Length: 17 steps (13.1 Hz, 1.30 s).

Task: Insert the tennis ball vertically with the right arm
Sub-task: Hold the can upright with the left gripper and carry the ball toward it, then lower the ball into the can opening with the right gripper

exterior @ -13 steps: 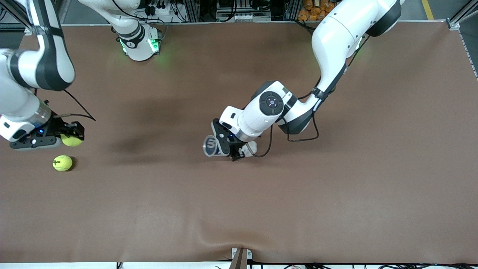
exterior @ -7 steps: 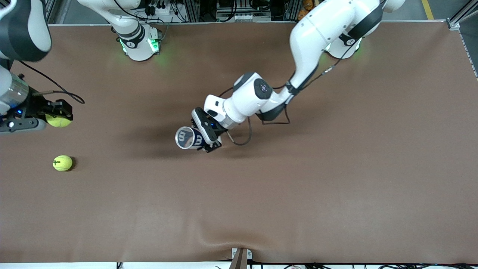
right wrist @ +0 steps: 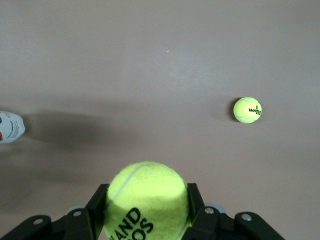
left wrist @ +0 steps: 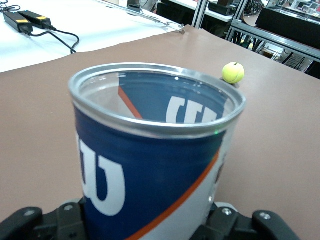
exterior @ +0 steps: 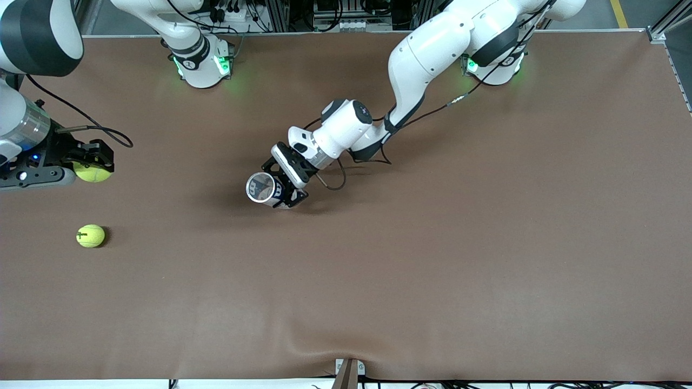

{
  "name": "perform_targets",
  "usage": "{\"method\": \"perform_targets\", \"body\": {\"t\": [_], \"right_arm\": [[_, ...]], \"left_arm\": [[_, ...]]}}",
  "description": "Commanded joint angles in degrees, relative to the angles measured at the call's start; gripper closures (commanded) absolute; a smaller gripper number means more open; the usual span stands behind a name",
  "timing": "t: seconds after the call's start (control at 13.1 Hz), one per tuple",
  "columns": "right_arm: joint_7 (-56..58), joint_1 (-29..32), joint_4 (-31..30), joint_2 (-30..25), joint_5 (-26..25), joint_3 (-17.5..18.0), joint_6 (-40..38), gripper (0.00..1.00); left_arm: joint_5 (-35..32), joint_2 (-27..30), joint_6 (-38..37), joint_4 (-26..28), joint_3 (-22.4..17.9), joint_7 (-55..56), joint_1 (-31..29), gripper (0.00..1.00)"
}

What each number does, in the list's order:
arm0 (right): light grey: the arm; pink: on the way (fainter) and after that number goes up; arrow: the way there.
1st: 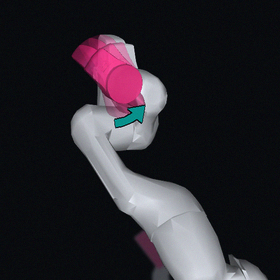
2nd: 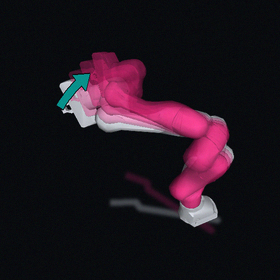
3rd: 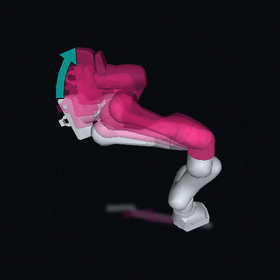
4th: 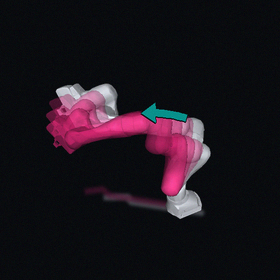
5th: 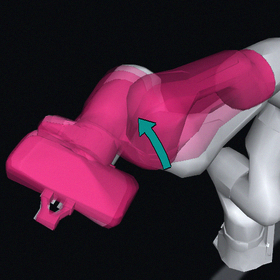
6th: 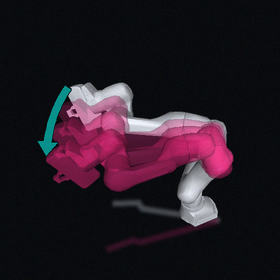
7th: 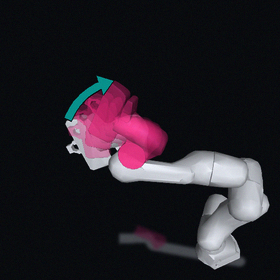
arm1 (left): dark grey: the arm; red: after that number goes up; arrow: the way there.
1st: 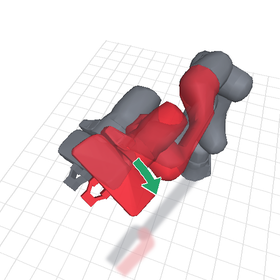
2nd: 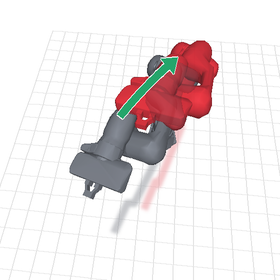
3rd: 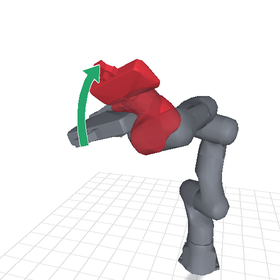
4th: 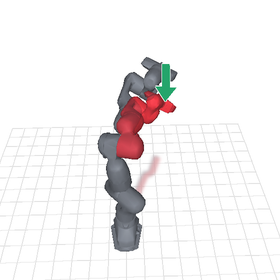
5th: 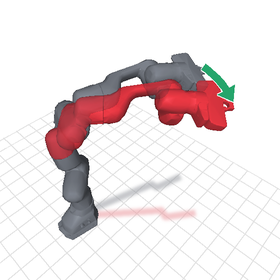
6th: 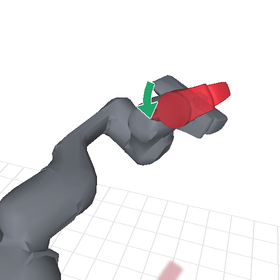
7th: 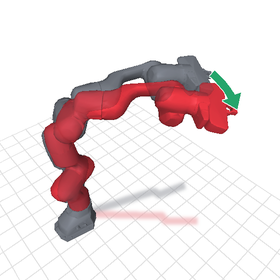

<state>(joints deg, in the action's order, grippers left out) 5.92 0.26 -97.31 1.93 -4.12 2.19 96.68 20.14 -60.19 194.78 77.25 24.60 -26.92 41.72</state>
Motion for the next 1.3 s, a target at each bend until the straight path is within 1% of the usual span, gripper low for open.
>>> {"method": "perform_targets", "body": {"t": [0.0, 0.15, 0.31, 0.38, 0.76, 0.84, 0.92, 1.07, 1.22], "right_arm": [[-1.61, -2.45, 1.25, 0.44, 0.34, -0.17, -0.7, 1.0], [-8.26, -4.47, 1.25, 1.32, 0.43, -0.08, -0.27, 1.0], [-13.98, -7.98, 1.16, 1.93, 2.7, -0.25, 1.05, 1.0], [-17.06, -9.21, 1.16, 2.2, 2.97, -0.25, 1.05, 1.0], [-29.46, -16.33, 0.02, 3.51, 2.54, -0.25, 1.05, 1.0], [-32.09, -17.65, -0.33, 3.69, 2.54, -0.25, 1.05, 1.0], [-34.55, -19.05, -0.33, 4.39, 2.45, -0.25, 1.05, 1.0], [-38.16, -21.61, -0.33, 6.14, 2.36, -0.26, 1.66, 1.0], [-40.8, -23.45, -0.42, 8.78, 2.36, -0.25, 3.5, 1.0]], "left_arm": [[1.13, -1.85, 4.44, -1.4, 0.01, 0.29, 1.96, 0.27], [1.13, -3.0, 6.57, -1.4, -0.17, 0.29, 3.01, 0.27], [1.04, -3.88, 7.53, -1.57, -0.61, 0.29, 3.98, 0.27], [0.95, -4.32, 7.8, -1.57, -0.87, 0.29, 3.98, 0.27], [0.86, -5.03, 8.77, -1.49, -1.13, 0.29, 5.04, 0.27], [0.86, -5.29, 8.77, -1.4, -1.57, 0.29, 5.21, 0.25], [1.12, -5.38, 8.77, -1.48, -2.36, 0.29, 6.0, 0.19], [1.21, -5.38, 8.77, -1.4, -2.63, 0.29, 6.09, 0.17], [1.21, -5.38, 8.77, -1.13, -2.72, 0.29, 6.09, 0.16]]}}
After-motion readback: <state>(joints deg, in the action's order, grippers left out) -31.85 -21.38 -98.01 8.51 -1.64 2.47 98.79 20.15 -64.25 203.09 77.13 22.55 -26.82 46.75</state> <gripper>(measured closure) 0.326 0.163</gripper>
